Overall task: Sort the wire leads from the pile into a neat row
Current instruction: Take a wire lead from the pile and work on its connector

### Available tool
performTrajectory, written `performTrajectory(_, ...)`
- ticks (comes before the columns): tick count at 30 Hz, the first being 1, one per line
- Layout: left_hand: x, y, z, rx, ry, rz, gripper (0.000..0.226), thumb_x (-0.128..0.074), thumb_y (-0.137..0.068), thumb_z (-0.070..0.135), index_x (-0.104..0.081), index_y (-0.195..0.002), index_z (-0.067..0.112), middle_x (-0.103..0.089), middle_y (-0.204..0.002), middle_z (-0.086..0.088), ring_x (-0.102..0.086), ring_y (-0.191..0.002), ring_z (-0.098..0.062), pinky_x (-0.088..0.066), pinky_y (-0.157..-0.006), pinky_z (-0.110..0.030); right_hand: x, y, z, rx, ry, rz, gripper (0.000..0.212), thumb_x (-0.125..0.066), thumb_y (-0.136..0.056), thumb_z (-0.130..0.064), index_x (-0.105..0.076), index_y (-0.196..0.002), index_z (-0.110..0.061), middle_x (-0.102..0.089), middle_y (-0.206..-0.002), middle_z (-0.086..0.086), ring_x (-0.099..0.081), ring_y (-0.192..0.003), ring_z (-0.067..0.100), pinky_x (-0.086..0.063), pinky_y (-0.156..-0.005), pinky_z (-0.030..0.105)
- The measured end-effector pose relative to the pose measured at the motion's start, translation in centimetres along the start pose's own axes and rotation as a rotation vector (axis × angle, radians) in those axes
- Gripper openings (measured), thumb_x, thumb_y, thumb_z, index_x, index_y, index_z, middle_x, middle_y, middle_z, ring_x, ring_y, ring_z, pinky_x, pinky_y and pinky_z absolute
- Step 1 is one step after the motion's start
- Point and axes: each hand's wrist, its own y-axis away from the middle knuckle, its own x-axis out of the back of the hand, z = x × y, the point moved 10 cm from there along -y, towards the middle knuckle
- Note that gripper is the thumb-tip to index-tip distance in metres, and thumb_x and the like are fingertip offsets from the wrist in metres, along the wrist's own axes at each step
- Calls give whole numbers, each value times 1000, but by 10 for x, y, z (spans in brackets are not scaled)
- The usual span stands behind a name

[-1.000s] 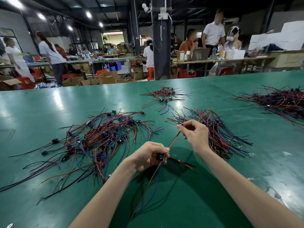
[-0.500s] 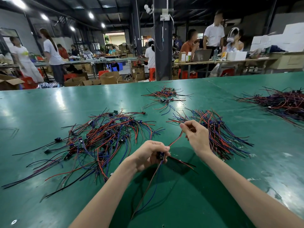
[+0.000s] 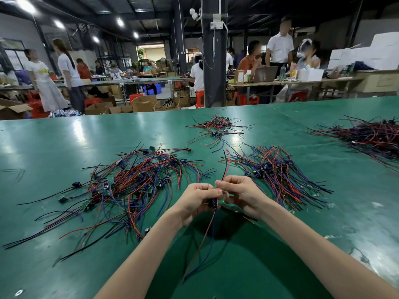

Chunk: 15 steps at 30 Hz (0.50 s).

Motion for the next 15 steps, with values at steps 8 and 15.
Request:
performTrajectory(8,2,-2,-9,25,-54,80,30,-63,-86,1,-52,-58,7,-56,-59,-3,-49,-53,-12,-46,-52,-22,24,-5,-15,224,252,233,26,-80,-72,-7,-61,-55,-9,-52,-47,-2,-38,-40,9,-34,-43,19)
performTrajectory(15,0,-4,-12,38,-58,71,29,-64,-85,1,-52,-59,3,-57,-58,-5,-50,-47,-10,-48,-49,-21,45,-6,-29,311,442,358,23,-82,-72,-14,-63,-60,-11,-53,-50,-8,-41,-43,0,-37,-49,17)
